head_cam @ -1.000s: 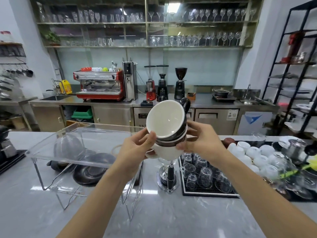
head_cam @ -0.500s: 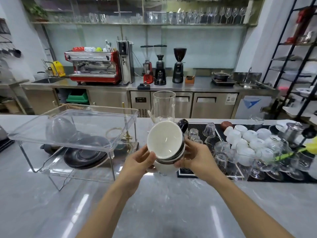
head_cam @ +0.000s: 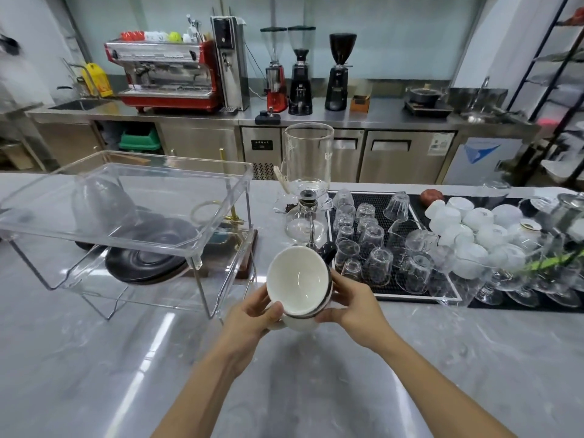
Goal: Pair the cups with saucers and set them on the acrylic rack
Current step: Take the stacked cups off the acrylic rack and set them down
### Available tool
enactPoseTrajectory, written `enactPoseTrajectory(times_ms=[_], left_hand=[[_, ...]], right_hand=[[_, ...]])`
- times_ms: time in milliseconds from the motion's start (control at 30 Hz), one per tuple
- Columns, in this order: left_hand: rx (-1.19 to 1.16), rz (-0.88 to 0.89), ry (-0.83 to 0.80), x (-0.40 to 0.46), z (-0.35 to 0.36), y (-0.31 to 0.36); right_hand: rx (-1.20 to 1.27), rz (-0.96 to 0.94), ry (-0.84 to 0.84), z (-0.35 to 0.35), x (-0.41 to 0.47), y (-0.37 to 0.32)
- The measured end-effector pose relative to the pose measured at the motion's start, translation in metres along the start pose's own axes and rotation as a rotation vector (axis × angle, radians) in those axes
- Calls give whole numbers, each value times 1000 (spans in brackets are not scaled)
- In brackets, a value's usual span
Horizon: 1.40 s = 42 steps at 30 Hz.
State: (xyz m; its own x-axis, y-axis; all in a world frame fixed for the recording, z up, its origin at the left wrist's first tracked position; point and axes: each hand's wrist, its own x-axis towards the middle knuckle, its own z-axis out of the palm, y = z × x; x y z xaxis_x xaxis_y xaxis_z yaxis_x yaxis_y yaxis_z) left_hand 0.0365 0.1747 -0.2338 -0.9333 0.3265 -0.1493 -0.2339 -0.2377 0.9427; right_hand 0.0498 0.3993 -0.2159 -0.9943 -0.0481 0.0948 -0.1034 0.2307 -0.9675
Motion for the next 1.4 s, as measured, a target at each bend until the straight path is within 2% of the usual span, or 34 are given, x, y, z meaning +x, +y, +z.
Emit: enactPoseTrajectory(times_ms=[833, 1400], left_hand=[[-36, -46, 26, -10, -20, -38], [46, 53, 78, -23, -6, -44]], right_hand=[[31, 48, -33, 21, -7, 51], [76, 159, 20, 23, -21, 58]])
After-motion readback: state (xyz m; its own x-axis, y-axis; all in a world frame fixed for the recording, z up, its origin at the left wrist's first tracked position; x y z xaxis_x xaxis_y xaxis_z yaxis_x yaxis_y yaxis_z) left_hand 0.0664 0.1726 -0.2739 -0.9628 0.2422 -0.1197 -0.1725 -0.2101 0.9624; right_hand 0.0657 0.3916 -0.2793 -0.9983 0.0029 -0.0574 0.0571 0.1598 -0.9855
